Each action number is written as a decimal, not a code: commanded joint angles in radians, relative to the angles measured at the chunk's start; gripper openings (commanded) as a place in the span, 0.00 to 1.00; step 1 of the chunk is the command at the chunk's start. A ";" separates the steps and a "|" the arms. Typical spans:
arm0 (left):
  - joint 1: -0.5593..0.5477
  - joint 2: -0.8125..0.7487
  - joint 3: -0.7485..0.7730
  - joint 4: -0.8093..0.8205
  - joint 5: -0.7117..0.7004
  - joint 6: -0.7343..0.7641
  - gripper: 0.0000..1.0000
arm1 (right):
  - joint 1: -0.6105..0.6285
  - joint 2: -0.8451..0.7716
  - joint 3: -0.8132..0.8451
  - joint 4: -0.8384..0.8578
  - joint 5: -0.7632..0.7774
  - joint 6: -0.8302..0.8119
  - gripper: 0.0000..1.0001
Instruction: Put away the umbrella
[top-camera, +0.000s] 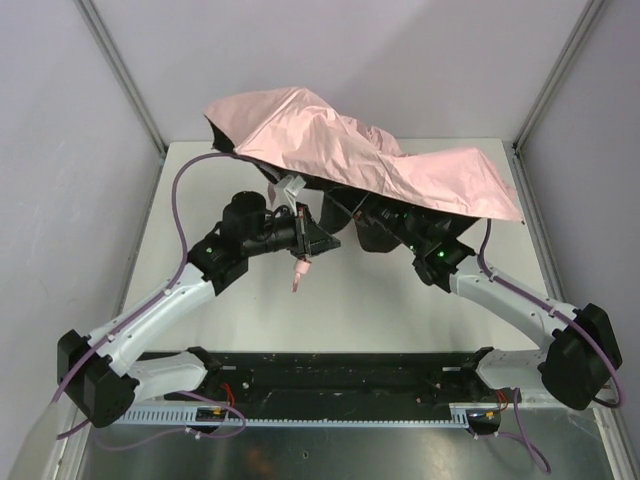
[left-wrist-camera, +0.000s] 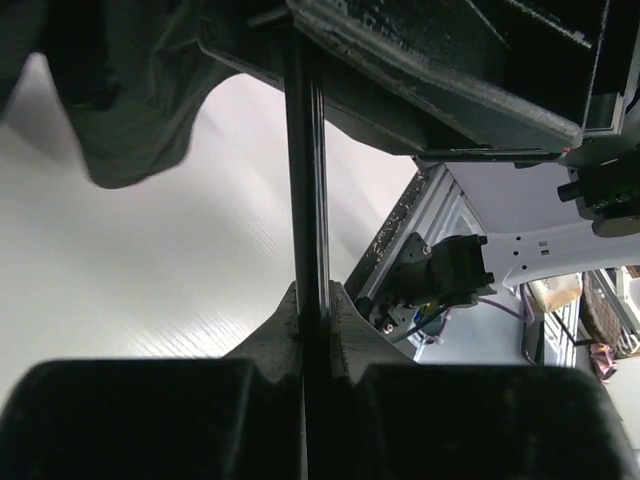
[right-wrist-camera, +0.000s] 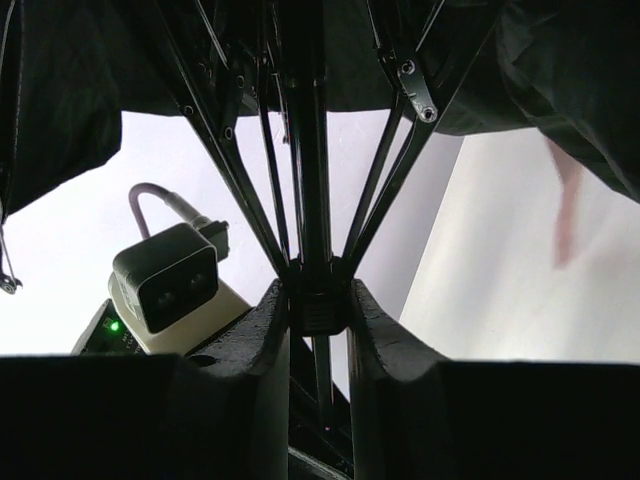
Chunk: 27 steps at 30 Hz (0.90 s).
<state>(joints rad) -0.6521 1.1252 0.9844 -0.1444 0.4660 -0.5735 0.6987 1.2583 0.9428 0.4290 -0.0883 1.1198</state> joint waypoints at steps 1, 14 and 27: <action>0.013 -0.049 -0.007 0.103 -0.046 0.101 0.00 | -0.033 -0.011 0.003 0.062 0.074 -0.026 0.30; 0.011 -0.061 -0.022 0.089 -0.064 0.117 0.00 | -0.027 0.108 0.142 0.074 0.247 -0.096 0.91; 0.015 -0.018 -0.013 0.089 0.013 0.115 0.00 | -0.043 0.236 0.213 0.353 0.158 -0.121 0.70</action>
<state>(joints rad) -0.6369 1.1206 0.9497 -0.1040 0.4110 -0.5232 0.6785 1.4612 1.0935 0.5907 0.0757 0.9916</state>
